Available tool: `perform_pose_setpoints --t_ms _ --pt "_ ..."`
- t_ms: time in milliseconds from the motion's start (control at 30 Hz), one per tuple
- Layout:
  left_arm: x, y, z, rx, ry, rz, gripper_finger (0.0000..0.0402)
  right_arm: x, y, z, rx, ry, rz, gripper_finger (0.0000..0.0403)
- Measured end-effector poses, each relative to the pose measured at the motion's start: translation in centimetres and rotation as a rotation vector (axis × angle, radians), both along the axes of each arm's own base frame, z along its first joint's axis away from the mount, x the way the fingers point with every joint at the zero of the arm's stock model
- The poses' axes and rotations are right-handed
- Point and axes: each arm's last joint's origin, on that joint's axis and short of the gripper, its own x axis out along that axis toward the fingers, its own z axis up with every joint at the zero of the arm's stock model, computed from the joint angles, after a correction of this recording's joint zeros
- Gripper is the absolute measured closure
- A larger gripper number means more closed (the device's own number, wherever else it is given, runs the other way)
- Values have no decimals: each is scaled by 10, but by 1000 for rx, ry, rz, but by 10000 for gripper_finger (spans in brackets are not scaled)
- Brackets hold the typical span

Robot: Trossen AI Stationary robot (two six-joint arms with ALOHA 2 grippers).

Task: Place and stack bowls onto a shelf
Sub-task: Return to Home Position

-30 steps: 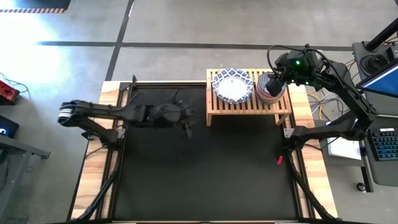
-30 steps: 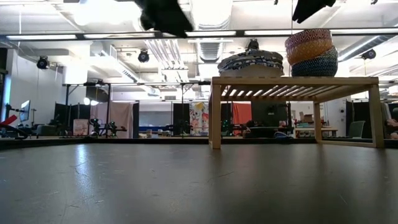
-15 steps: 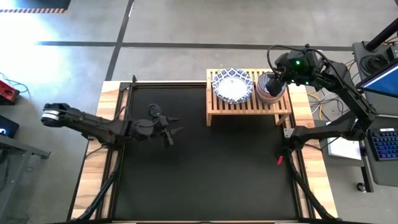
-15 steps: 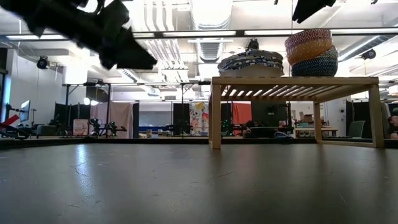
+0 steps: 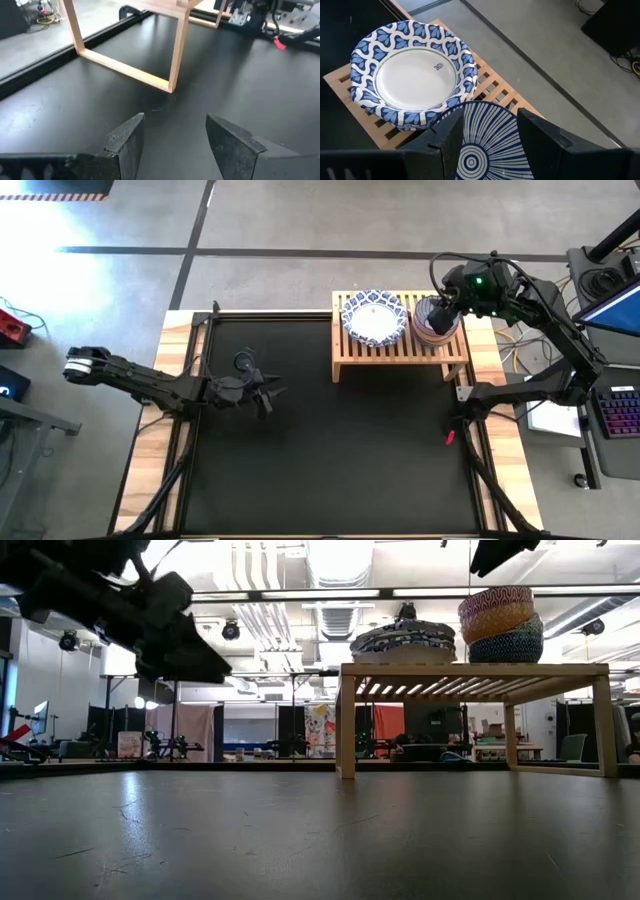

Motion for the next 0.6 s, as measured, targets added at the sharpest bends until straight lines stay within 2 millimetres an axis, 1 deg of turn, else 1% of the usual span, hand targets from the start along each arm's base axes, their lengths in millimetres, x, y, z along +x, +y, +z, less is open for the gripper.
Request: perform_pose_setpoints --t_ms 100,167,333,467,600 --pt "-11 1 4 16 -45 -8 208 0 0 0 0 0 0 229" --pt "-23 2 3 39 -63 -24 208 0 0 0 0 0 0 229" --pt "-44 3 -11 35 -137 -100 208 0 0 0 0 0 0 229" --pt "-59 4 -21 29 -239 -99 208 0 0 0 0 0 0 229" --pt "-70 6 -29 26 -291 -97 208 0 0 0 0 0 0 229"
